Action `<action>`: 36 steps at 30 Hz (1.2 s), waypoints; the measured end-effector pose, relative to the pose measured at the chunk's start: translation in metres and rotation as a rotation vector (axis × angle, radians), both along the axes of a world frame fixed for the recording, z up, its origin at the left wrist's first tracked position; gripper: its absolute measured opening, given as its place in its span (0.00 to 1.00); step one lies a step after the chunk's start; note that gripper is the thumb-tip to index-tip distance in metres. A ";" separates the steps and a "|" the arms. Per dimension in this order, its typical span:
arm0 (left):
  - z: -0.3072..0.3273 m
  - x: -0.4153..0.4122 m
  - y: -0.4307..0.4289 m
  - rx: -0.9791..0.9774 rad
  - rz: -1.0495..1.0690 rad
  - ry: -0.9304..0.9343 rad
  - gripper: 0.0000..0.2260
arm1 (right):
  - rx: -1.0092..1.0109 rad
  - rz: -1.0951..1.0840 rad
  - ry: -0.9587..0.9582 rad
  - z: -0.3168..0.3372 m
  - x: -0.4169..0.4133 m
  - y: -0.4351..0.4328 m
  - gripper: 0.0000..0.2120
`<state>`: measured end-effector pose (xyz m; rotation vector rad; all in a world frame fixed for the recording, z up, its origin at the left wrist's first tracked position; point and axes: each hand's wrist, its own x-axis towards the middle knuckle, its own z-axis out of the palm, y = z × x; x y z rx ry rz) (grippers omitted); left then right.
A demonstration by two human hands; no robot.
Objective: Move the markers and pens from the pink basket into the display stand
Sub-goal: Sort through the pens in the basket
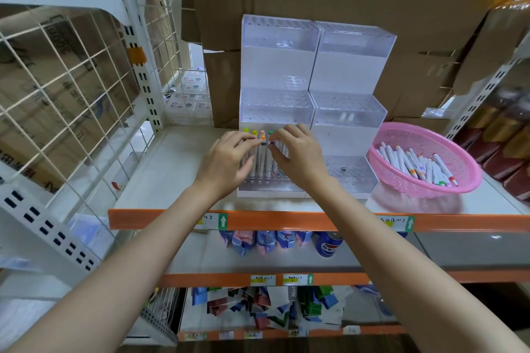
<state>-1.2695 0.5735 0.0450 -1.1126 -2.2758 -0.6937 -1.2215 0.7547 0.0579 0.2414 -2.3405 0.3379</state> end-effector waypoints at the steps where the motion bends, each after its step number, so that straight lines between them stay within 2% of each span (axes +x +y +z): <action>1: 0.001 0.000 0.000 -0.005 0.004 0.006 0.16 | 0.023 -0.019 0.013 0.000 -0.001 0.001 0.06; 6: 0.004 0.002 0.002 -0.079 0.028 0.010 0.21 | 0.022 -0.019 0.006 -0.003 -0.001 0.003 0.08; 12: 0.006 0.007 0.009 -0.102 0.048 0.037 0.18 | -0.027 -0.017 0.006 -0.007 0.001 0.004 0.04; 22: 0.017 0.015 0.022 -0.102 0.099 0.014 0.18 | -0.051 0.021 -0.048 0.001 0.003 0.016 0.06; 28: 0.028 0.030 0.067 -0.192 0.081 0.016 0.21 | -0.067 -0.030 -0.141 0.005 0.022 0.059 0.17; 36: 0.023 0.050 0.166 -0.287 -0.026 -0.007 0.21 | -0.003 -0.183 -0.242 0.010 0.063 0.160 0.18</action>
